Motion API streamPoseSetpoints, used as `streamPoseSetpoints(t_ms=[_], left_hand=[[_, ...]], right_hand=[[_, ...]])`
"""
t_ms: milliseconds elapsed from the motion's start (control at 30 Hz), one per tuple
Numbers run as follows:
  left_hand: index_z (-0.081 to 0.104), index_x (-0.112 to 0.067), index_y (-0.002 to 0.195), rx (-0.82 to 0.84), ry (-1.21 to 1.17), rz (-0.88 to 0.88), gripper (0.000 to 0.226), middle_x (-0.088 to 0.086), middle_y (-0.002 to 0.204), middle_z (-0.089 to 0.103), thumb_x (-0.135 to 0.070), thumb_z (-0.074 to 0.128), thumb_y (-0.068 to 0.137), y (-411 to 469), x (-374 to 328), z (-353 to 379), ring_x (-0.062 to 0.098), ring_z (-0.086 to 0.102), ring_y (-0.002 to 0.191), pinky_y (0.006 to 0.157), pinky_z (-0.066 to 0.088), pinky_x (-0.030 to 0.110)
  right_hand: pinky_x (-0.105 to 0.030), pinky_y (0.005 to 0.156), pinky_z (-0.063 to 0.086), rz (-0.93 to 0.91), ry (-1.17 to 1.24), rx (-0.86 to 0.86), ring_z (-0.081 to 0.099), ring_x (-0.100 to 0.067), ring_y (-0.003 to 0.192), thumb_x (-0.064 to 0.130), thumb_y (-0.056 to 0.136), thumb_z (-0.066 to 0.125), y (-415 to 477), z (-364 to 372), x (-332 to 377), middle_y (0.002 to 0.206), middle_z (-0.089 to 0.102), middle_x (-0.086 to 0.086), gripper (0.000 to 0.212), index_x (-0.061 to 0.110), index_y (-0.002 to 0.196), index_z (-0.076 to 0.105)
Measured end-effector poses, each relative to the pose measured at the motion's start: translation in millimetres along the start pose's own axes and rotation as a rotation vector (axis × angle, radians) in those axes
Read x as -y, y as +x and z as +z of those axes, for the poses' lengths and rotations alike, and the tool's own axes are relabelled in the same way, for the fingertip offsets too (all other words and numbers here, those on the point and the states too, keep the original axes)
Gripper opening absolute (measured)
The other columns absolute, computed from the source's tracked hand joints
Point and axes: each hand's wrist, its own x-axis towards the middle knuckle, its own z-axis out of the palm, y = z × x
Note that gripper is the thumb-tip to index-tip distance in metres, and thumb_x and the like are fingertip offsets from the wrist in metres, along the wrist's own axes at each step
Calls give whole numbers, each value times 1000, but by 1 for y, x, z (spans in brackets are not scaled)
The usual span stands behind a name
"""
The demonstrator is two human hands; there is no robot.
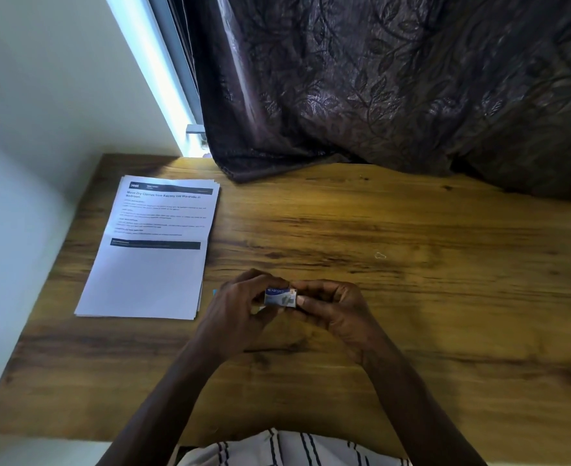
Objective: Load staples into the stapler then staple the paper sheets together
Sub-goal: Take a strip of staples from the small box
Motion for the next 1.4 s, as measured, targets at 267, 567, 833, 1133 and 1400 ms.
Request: streamPoseSetpoints(t_ms=[267, 567, 833, 1133, 1400], left_hand=[[72, -20, 127, 25, 43, 30, 43, -11, 118, 67, -17, 83, 86, -5, 0, -3, 6, 69, 99, 79, 59, 17], [72, -25, 126, -37, -21, 4, 42, -17, 119, 68, -16, 83, 87, -20, -9, -12, -4, 67, 103, 82, 56, 12], [73, -28, 121, -86, -54, -31, 39, -17, 112, 69, -20, 85, 85, -38, -19, -25, 3, 70, 96, 75, 60, 21], [71, -28, 122, -18, 193, 36, 45, -16, 111, 57, -15, 84, 81, -51, -32, -27, 6, 64, 89, 75, 59, 24], [72, -30, 120, 12, 48, 23, 45, -15, 112, 66, -11, 85, 82, -61, -28, -32, 8, 70, 97, 78, 64, 34]], right_hand=[[-30, 72, 64, -11, -19, -38, 77, -25, 89, -9, 86, 72, -8, 11, 6, 99, 79, -14, 16, -5, 101, 73], [-30, 77, 64, -1, 56, -18, 76, -27, 101, -6, 95, 61, -21, 20, 7, 111, 78, -11, 19, -2, 107, 76], [-28, 71, 64, 63, 256, 18, 77, -33, 91, -5, 93, 65, -34, 29, 1, 108, 75, -24, 22, -2, 113, 70], [-28, 73, 63, 112, 281, -37, 77, -28, 91, -12, 94, 59, -45, 46, -23, 106, 76, -24, 19, -6, 105, 73], [-25, 68, 62, 153, 430, -52, 76, -29, 89, -16, 92, 57, -57, 45, -33, 107, 75, -25, 24, -3, 98, 77]])
